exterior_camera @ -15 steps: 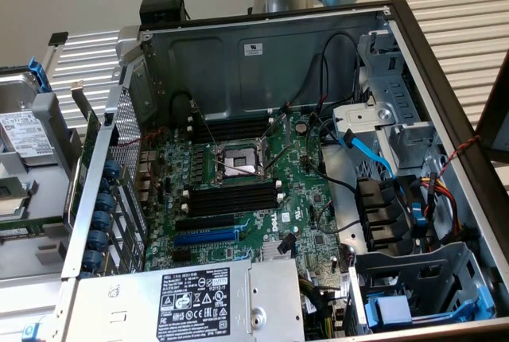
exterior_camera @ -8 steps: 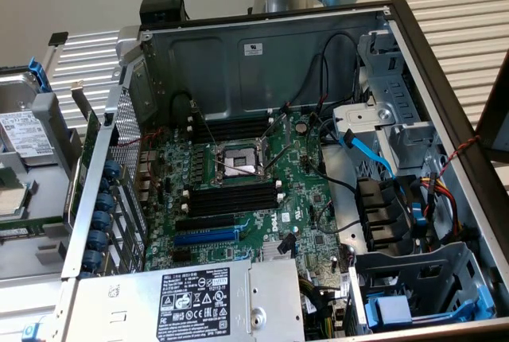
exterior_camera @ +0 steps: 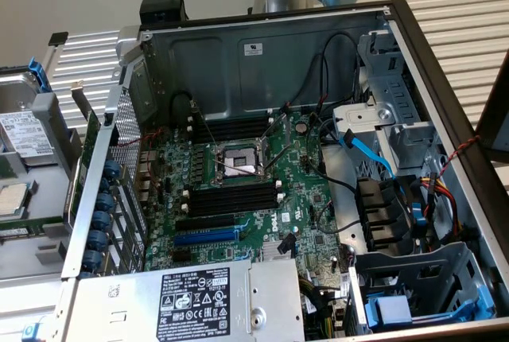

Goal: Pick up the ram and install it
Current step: 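Pick up the ram and move it above insertion slot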

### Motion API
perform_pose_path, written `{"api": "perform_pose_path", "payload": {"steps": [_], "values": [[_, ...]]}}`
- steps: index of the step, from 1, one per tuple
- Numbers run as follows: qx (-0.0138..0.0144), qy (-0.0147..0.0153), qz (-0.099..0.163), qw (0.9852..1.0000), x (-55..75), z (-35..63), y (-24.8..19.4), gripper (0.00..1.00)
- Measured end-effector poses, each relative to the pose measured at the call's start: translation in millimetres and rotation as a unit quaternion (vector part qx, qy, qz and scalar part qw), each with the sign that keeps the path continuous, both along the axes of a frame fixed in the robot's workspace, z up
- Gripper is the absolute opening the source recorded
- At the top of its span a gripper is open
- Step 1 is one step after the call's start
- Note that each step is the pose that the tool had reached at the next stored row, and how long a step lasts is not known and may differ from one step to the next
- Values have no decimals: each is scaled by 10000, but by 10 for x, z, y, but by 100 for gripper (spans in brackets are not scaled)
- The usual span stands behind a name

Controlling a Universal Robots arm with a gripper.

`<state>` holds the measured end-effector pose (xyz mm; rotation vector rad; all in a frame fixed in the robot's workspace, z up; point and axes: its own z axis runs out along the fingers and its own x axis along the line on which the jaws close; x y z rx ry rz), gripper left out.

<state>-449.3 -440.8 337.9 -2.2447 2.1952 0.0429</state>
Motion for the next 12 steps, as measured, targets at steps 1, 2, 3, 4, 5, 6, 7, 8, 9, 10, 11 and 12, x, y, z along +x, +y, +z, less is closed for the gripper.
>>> {"api": "perform_pose_path", "payload": {"steps": [1, 2, 3, 4, 5, 6, 7, 8, 9, 10, 11, 12], "values": [[0, 0, 0, 10000, 0, 17, 0, 13], [0, 0, 0, 10000, 0, 29, 0, 13], [0, -1, 0, 10000, 2, 40, 0, 13], [0, 0, -1, 10000, 4, 55, 0, 13], [0, -1, -1, 10000, 7, 75, 0, 13], [0, -1, 0, 10000, 12, 99, 0, 13], [0, -2, 0, 10000, 17, 128, 0, 13], [1, -5, 0, 10000, 23, 159, 0, 13], [1, -6, 0, 10000, 31, 189, 0, 13], [0, -6, 0, 10000, 39, 213, 0, 13], [0, -6, 0, 10000, 47, 235, 0, 13], [0, -5, 0, 10000, 55, 261, 0, 13]]}}
